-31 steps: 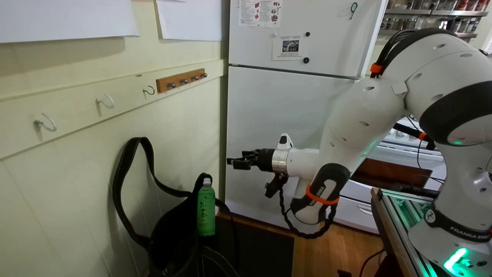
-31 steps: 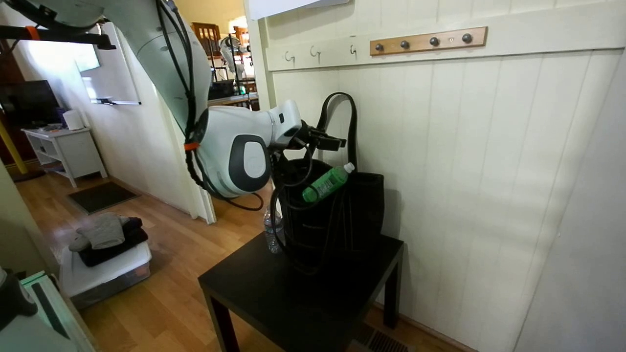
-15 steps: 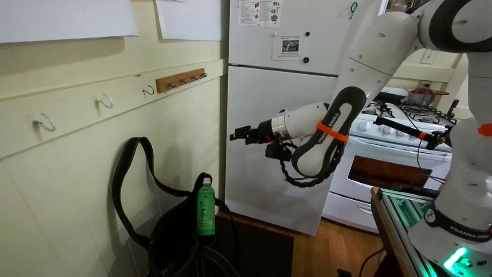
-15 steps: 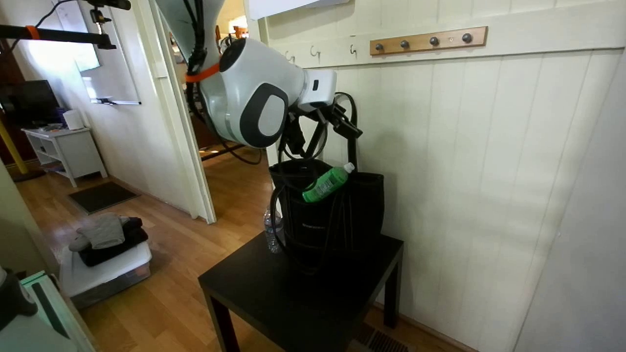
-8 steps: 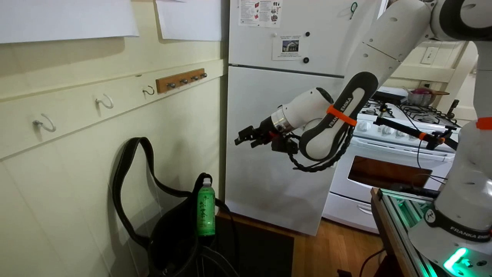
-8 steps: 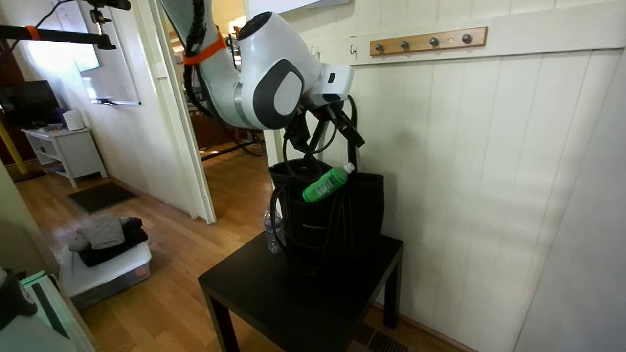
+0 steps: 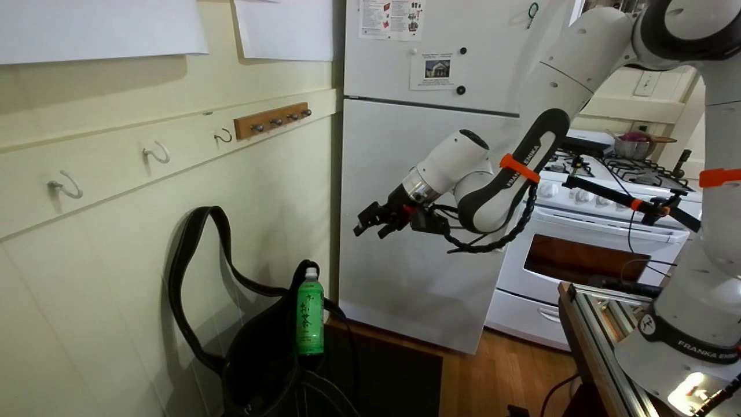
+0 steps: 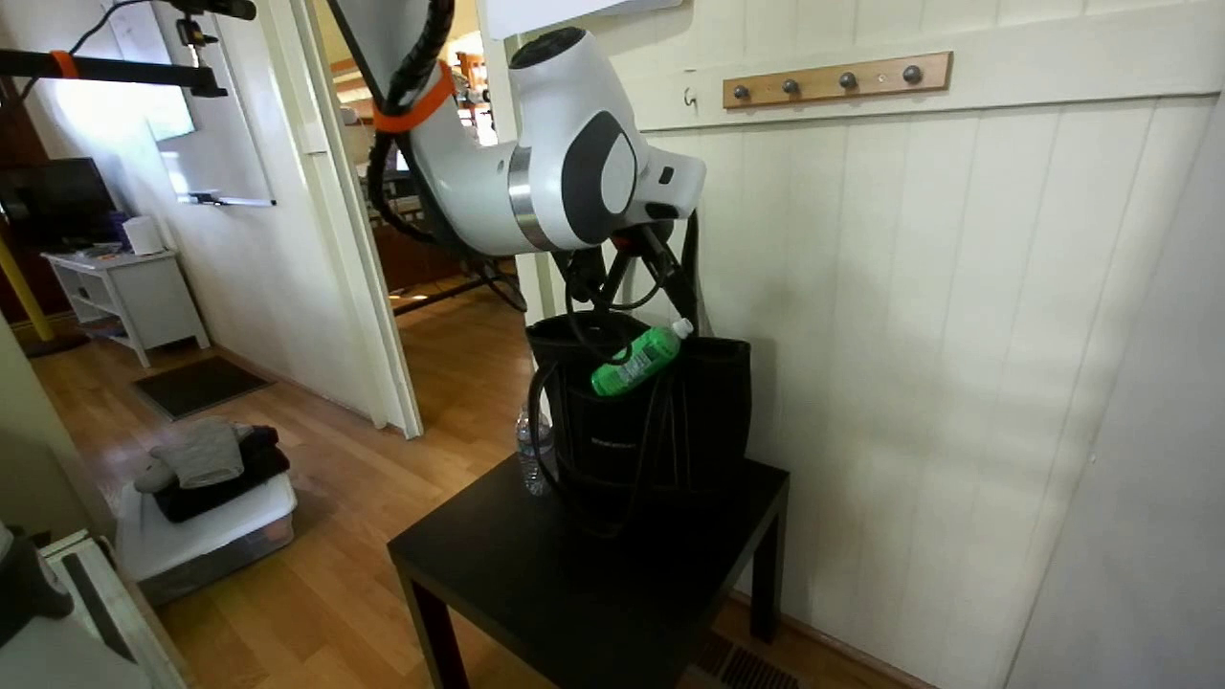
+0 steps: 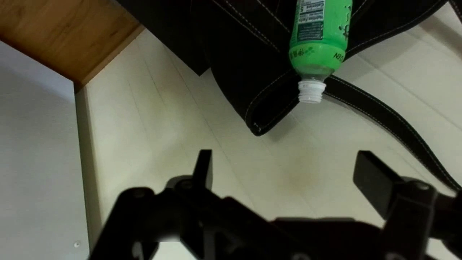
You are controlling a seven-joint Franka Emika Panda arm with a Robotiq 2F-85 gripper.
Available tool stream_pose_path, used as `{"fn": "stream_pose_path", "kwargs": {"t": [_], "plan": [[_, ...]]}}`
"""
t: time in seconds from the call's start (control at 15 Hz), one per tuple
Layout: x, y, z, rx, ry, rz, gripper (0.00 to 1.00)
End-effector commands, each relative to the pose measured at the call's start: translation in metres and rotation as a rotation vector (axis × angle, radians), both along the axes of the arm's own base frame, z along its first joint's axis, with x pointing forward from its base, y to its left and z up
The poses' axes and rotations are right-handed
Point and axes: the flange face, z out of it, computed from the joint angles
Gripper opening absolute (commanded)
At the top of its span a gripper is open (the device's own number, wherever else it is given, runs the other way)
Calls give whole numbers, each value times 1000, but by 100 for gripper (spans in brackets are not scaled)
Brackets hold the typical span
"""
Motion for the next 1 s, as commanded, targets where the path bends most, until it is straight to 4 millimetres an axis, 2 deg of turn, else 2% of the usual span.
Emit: {"fn": "stream_pose_path", "kwargs": {"t": [0.0, 0.13, 0.2, 0.4, 0.53, 0.73, 0.93], "plan": [[0, 0, 0, -2, 1, 0, 100], [1, 3, 0, -2, 0, 6, 100], [0, 16, -4, 5, 10, 58, 100], [14, 29, -3, -3, 52, 129, 100], [25, 36, -7, -8, 139, 182, 100], [43, 25, 2, -60, 279, 224, 100], [62, 2, 8, -159, 332, 251, 100]]}}
